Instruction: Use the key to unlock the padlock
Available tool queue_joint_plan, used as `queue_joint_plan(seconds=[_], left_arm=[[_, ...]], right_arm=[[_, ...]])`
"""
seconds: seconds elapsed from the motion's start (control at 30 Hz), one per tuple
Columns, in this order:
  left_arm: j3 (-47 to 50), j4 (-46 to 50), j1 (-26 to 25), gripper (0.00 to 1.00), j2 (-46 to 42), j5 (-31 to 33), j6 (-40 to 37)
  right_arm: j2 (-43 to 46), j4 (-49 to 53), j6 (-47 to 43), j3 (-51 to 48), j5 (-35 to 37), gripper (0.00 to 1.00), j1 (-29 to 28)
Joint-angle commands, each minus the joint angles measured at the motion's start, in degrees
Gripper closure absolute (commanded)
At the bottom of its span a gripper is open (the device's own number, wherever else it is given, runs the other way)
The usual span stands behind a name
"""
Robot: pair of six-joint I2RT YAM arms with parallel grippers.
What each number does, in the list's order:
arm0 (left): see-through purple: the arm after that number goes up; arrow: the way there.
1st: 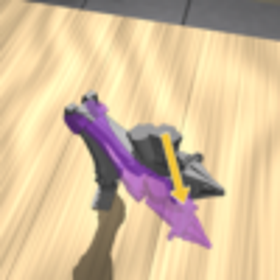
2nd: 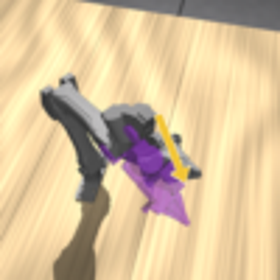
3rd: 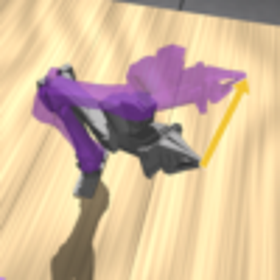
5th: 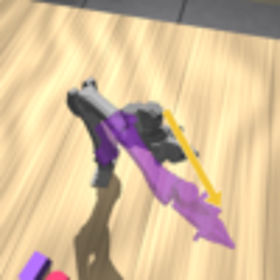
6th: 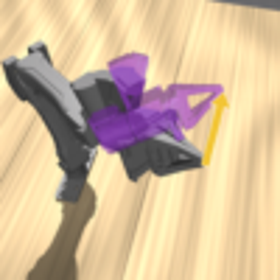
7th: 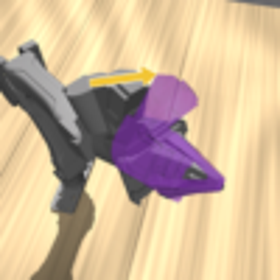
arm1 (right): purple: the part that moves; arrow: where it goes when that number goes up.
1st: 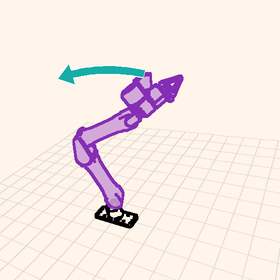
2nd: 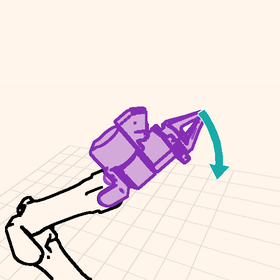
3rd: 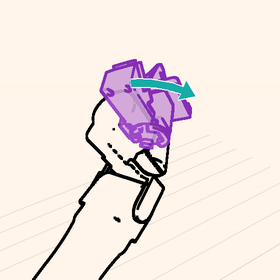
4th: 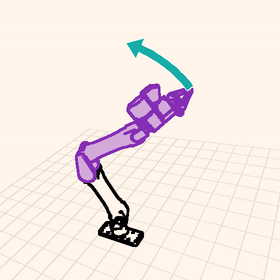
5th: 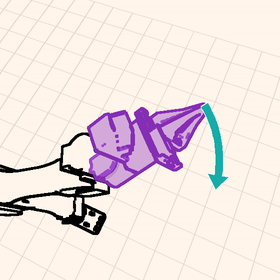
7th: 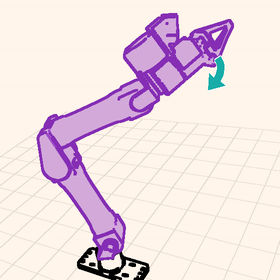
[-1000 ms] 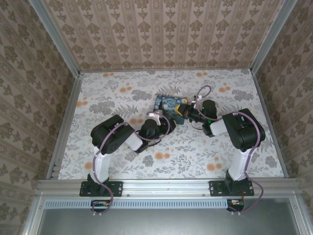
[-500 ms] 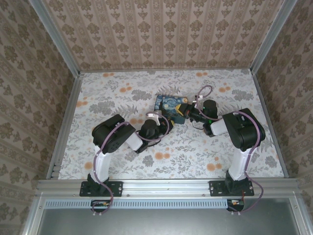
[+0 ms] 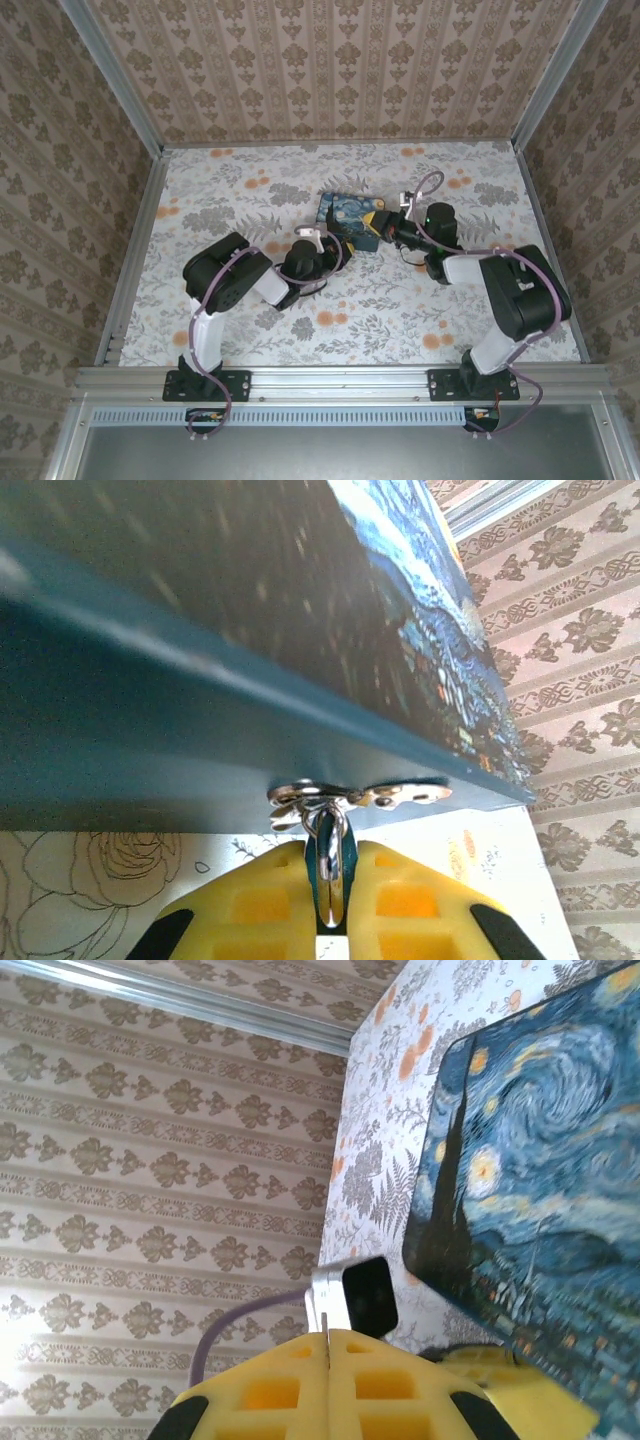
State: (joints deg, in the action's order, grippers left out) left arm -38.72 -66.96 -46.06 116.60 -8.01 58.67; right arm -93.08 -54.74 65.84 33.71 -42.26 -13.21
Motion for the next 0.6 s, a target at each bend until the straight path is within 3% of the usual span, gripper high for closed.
queue_joint_plan(seconds=[0.0, 0.23, 0.57], left_arm=[[-0.2, -1.6, 0.5, 1.00, -2.9, -2.5, 2.0], [0.3, -2.3, 2.0, 1.00, -3.9, -6.4, 5.1], [-0.5, -3.0, 2.6, 1.00, -5.1, -10.9, 8.9]], right_arm=[[3.5, 4.5, -3.6, -3.8, -2.3, 1.00, 0.2], [5.4, 4.9, -7.7, -11.5, -4.0, 1.00, 0.2], [-4.6, -9.0, -2.3, -14.6, -2.5, 1.00, -1.6]])
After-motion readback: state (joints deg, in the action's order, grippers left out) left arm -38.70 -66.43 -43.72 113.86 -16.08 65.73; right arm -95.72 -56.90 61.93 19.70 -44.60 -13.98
